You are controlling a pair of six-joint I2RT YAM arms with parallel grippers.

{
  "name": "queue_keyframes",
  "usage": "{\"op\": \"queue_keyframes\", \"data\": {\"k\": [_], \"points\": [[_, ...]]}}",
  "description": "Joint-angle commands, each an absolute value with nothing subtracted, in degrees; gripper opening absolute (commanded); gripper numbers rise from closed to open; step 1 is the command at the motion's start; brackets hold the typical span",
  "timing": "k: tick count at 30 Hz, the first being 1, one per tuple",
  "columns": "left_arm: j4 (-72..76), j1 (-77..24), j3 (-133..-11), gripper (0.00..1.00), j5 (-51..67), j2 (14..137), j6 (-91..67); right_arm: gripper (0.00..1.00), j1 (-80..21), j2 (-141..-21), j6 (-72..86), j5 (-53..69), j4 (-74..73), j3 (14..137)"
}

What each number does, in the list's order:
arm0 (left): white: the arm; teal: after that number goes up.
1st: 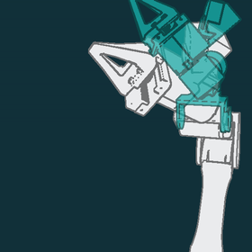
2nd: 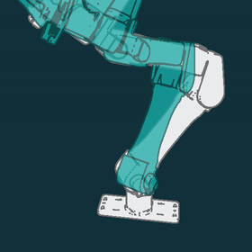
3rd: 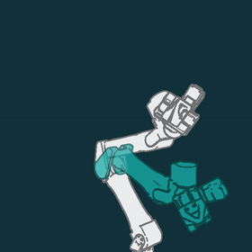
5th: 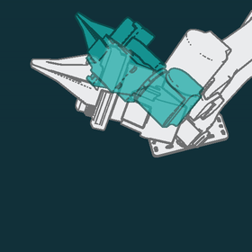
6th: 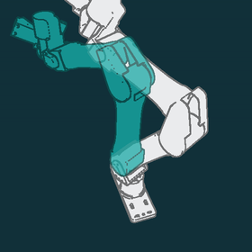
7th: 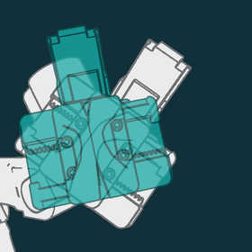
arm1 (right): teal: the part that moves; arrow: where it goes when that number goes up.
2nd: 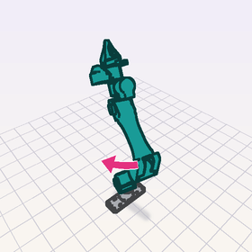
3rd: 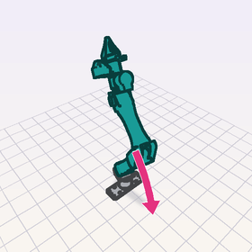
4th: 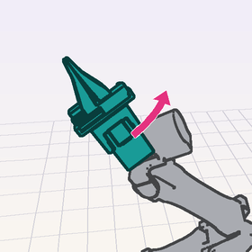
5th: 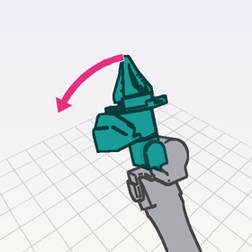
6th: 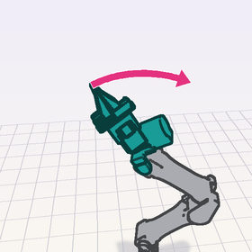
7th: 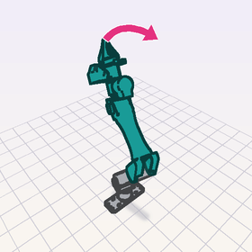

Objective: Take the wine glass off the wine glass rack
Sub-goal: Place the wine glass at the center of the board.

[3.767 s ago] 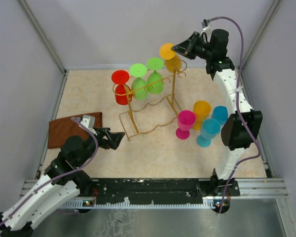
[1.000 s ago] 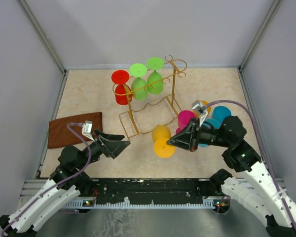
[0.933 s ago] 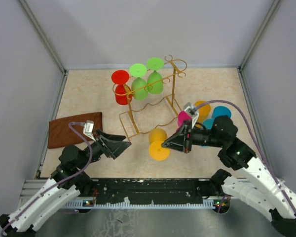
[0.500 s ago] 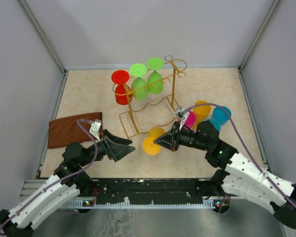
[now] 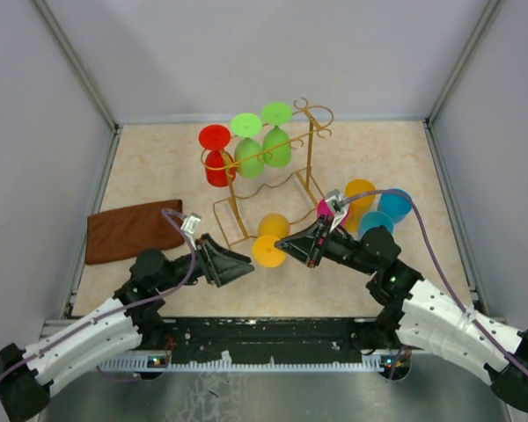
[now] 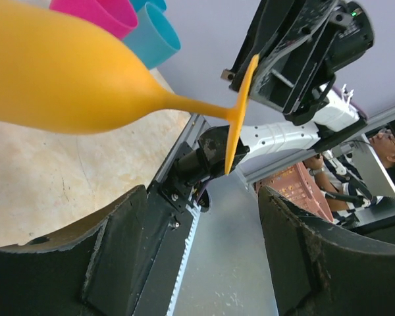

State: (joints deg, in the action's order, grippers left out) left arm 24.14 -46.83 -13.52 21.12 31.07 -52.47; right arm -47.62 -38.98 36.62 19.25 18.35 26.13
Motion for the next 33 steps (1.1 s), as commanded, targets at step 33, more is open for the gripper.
{"op": "queue_keyframes", "data": {"k": [33], "points": [[46.8, -61.0, -13.1, 0.39, 7.7, 45.8, -47.7, 0.00, -48.0, -38.4, 37.5, 22.1, 21.7, 26.9]]}}
